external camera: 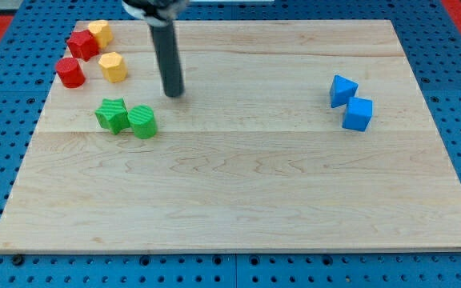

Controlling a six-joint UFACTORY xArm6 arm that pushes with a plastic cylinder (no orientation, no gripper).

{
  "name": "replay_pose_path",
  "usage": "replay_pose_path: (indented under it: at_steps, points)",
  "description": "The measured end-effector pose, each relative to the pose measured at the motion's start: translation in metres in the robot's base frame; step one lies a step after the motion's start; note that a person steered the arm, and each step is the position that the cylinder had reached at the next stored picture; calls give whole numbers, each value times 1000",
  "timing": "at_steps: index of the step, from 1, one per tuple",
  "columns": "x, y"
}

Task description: Move the green circle into the hexagon

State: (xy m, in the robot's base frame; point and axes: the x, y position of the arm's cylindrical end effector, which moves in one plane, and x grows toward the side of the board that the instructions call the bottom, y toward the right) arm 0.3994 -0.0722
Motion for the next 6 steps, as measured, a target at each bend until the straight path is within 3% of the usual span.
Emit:
replay_pose_path:
  at_steps: [1, 2, 3, 5, 6]
  points:
    - [52, -8]
    - [35, -96]
    - [13, -125]
    - [-26, -112]
    - [-9, -94]
